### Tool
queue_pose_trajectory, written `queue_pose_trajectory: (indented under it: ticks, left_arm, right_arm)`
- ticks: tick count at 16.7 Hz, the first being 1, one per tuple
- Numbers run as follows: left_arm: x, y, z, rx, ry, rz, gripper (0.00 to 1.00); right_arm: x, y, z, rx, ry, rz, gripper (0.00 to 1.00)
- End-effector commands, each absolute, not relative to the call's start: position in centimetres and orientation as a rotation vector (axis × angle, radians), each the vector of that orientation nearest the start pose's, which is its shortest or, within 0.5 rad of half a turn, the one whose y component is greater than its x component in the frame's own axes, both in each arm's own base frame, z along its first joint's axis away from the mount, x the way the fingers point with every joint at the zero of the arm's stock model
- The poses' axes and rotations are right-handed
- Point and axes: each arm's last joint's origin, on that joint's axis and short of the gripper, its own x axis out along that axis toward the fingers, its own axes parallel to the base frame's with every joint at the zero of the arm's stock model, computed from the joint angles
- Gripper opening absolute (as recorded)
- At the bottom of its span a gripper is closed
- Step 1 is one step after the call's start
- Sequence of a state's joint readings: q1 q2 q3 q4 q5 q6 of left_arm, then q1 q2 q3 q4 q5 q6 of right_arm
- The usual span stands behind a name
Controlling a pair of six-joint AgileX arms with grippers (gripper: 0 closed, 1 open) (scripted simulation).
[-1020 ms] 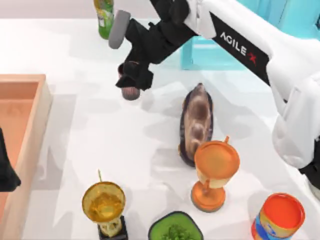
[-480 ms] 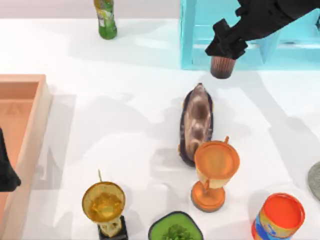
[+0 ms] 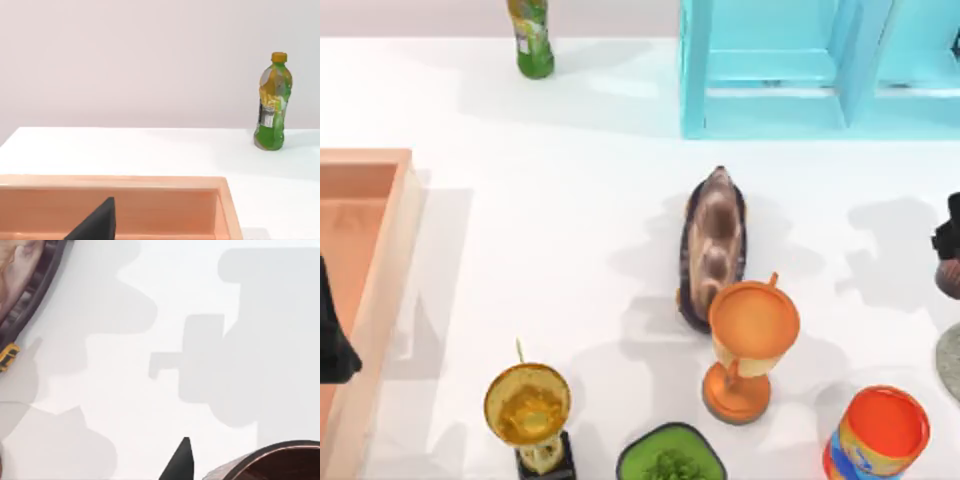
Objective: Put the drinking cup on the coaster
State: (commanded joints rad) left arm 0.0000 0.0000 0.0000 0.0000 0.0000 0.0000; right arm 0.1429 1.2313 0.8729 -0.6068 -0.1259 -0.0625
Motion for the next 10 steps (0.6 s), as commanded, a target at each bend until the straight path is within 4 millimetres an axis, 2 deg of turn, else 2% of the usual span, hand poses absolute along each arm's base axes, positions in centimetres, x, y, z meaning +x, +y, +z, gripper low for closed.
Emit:
queue_pose_trajectory:
  ticks: [3, 5, 7, 10]
  left_arm:
    - [10.6, -0.1, 16.0, 0.0, 0.0, 0.0, 1.0]
    - [10.6, -0.1, 16.0, 0.0, 0.0, 0.0, 1.0]
    - [10.6, -0.1, 16.0, 0.0, 0.0, 0.0, 1.0]
    - [10.6, -0.1, 16.0, 0.0, 0.0, 0.0, 1.0]
  right_arm:
    - [20.2, 1.9, 21.0, -0.03, 0.924, 0.118, 0.0]
    - [18.5, 1.2, 19.6, -0.015, 0.902, 0.041, 0.0]
    - [17.6, 0.7, 18.7, -0.007, 0.887, -0.006, 0.0]
    - [17.5, 0.6, 18.5, -0.006, 0.885, -0.016, 0.0]
